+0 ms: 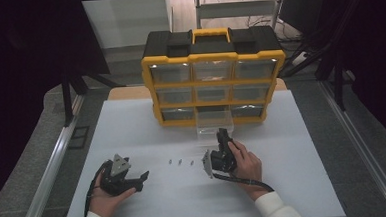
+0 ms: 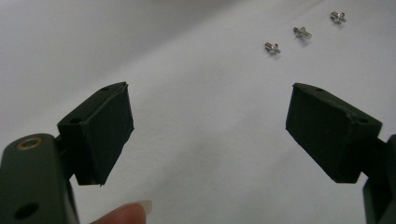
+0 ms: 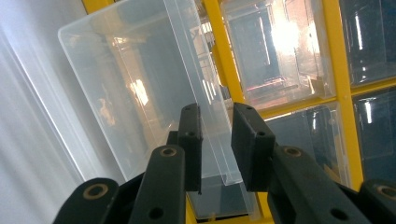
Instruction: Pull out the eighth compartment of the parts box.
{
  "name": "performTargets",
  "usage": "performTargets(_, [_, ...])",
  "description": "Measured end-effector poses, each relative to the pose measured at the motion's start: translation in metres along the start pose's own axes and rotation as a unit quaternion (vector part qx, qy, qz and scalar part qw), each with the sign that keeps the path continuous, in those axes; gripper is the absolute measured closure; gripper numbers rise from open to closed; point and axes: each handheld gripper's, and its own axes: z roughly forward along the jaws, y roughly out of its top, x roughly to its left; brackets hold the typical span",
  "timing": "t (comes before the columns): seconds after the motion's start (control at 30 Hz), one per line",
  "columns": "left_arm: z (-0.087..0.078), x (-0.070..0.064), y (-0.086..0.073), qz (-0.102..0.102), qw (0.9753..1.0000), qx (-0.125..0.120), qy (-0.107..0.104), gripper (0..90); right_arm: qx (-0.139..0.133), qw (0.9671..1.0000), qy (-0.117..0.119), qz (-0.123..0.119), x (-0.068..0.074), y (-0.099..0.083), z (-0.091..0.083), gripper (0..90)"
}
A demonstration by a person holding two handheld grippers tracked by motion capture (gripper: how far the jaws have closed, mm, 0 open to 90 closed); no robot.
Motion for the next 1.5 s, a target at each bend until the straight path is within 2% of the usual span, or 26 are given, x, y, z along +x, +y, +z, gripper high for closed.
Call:
performTargets(0.57, [0.000, 0.000, 0.000, 0.002, 1.0000, 0.002, 0.000, 15.4, 0.003, 0.9999, 0.002, -0.012, 0.004, 0.003, -0.004, 72.0])
performTargets(0.9, [0.000, 0.000, 0.000, 0.003, 1.0000, 0.002, 0.000, 15.4, -0.009, 0.9997, 0.004, -0.022, 0.008, 0.007, -0.005, 72.4])
performTargets(1.07, [0.000, 0.000, 0.000, 0.003, 1.0000, 0.003, 0.000, 15.4, -0.006, 0.9999, 0.012, -0.007, 0.003, 0.004, -0.005, 69.2])
performTargets(1.17, [0.000, 0.001, -0.001, 0.003, 1.0000, 0.003, 0.001, 15.4, -0.016, 0.9989, 0.033, 0.027, -0.004, 0.002, -0.008, 64.2])
performTargets(1.23, [0.000, 0.001, -0.001, 0.002, 1.0000, 0.003, 0.001, 15.3, -0.024, 0.9972, 0.052, 0.048, -0.009, 0.002, -0.011, 59.1])
performTargets(1.33, [0.000, 0.001, -0.001, 0.001, 1.0000, 0.003, 0.001, 15.3, -0.033, 0.9914, 0.095, 0.084, -0.017, 0.002, -0.019, 49.9])
performTargets(1.4, [0.000, 0.001, -0.001, 0.001, 1.0000, 0.003, 0.001, 15.3, -0.040, 0.9859, 0.124, 0.104, -0.023, 0.001, -0.025, 46.7])
performTargets(1.5, [0.000, 0.001, -0.001, 0.000, 1.0000, 0.003, 0.002, 15.3, -0.048, 0.9751, 0.168, 0.136, -0.030, 0.001, -0.032, 43.7])
